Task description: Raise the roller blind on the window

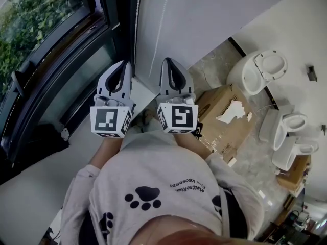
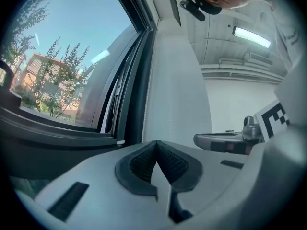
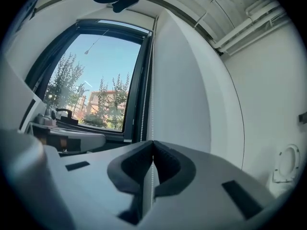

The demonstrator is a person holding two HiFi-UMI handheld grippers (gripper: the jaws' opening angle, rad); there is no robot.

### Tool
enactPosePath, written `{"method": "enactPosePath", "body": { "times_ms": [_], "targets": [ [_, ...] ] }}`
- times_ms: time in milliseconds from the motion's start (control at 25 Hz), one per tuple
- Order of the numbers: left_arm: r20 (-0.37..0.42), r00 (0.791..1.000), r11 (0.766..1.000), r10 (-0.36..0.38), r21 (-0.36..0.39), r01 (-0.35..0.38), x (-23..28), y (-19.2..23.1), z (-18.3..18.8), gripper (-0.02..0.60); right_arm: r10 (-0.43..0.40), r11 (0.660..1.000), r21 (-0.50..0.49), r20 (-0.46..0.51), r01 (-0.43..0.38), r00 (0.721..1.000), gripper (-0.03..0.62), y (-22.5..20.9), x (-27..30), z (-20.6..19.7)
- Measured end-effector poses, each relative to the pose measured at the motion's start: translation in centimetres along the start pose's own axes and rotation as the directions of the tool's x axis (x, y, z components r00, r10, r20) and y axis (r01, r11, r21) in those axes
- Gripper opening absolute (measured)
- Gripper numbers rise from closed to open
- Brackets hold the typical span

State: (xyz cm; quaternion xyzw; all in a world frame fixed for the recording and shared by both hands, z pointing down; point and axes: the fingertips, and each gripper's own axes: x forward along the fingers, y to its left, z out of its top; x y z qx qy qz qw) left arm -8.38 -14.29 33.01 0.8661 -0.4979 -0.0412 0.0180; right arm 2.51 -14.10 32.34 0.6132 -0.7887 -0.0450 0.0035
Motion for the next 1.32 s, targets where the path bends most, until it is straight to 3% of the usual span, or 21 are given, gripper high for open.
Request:
{"method": "enactPosePath", "body": {
  "times_ms": [240, 520, 880, 1320],
  "targets": [
    [-0.007, 1.0, 1.0, -0.003, 0.005, 0.003, -1.0, -1.4, 0.1, 0.009, 0.03, 0.999, -0.023, 0.008, -0.03, 1.0, 0.01, 0.4, -1.3, 0.8],
    [-0.017, 1.0, 1.0, 0.022, 0.013, -0.022, -1.6, -2.8, -0.3, 0.009, 0.127, 0.992, -0.027, 0.008, -0.127, 0.992, 0.008, 1.4, -1.9, 0.6],
    [0.005, 0.996, 0.996, 0.087, 0.016, -0.088, -1.9, -4.7, -0.7, 0.008, 0.236, 0.972, -0.015, -0.013, -0.236, 0.972, 0.009, 1.2, -2.9, -1.0],
    [0.028, 0.991, 0.991, 0.132, 0.017, -0.132, -2.9, -7.1, -1.3, 0.009, 0.329, 0.944, -0.025, 0.029, -0.328, 0.944, 0.009, 1.2, -4.3, -0.9]
  ]
}}
